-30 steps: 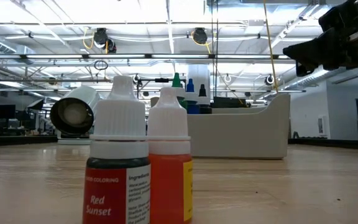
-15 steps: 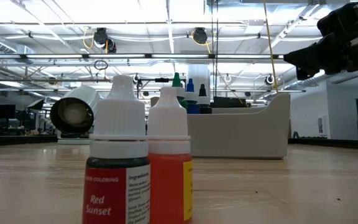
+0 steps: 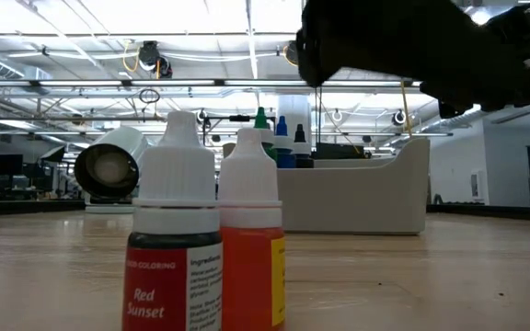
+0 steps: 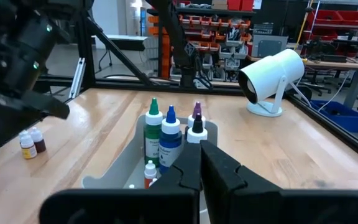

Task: Pick & Place food coloring
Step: Put the small purple food coloring bottle into the bin

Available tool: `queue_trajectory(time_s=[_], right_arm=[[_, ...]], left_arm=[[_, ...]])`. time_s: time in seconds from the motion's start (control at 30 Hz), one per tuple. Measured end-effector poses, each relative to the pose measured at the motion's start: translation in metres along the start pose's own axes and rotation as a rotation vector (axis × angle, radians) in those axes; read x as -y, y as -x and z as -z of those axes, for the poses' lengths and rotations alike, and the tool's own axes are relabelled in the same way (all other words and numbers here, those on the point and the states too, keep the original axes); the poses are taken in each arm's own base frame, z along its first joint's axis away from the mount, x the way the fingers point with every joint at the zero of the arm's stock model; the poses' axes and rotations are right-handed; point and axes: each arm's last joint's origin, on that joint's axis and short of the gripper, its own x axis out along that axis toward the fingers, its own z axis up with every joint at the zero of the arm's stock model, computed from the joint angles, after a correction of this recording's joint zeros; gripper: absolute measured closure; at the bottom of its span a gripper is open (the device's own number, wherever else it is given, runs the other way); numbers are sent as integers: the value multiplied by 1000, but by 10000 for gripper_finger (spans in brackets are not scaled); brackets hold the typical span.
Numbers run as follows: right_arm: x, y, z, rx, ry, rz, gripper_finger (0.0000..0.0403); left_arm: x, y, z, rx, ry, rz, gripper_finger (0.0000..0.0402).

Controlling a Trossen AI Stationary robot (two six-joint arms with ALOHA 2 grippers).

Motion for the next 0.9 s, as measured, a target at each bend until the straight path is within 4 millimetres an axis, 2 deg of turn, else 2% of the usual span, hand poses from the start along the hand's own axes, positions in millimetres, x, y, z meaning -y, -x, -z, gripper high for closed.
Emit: queue_trajectory(time_s=[0.2, 0.67, 0.9], right_arm=[[0, 0, 0, 0, -2, -2, 403], [0, 0, 0, -1, -4, -3, 403], [0, 0, 0, -1, -4, -3, 403]], left_arm=[[-1, -11, 10, -49, 55, 11, 188], [2, -17, 28, -98, 105, 0, 188], [6, -17, 27, -72, 104, 16, 188]])
